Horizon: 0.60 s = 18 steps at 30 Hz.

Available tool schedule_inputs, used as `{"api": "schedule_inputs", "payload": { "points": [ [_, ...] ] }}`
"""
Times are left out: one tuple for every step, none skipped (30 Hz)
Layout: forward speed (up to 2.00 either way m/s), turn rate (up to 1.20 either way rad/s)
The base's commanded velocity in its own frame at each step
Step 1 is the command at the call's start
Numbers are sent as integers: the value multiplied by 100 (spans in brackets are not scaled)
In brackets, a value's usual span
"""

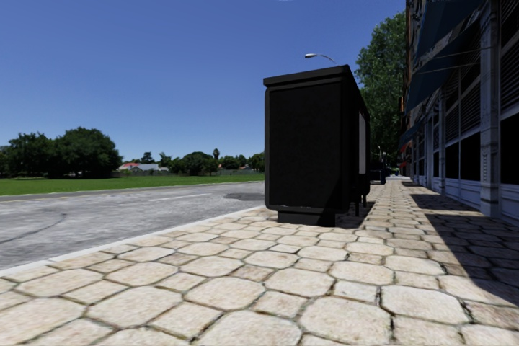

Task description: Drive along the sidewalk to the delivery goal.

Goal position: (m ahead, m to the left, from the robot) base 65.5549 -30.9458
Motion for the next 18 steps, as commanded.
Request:
{"api": "schedule_inputs", "payload": {
  "points": [
    [200,-110],
    [200,-95],
    [200,-91],
    [200,-88],
    [200,0],
    [200,0],
    [200,0],
    [200,0],
    [200,0],
    [200,0],
    [200,0],
    [200,0],
    [200,0],
    [200,0],
    [200,0],
    [200,0],
    [200,-41],
    [200,-59]
  ]
}}
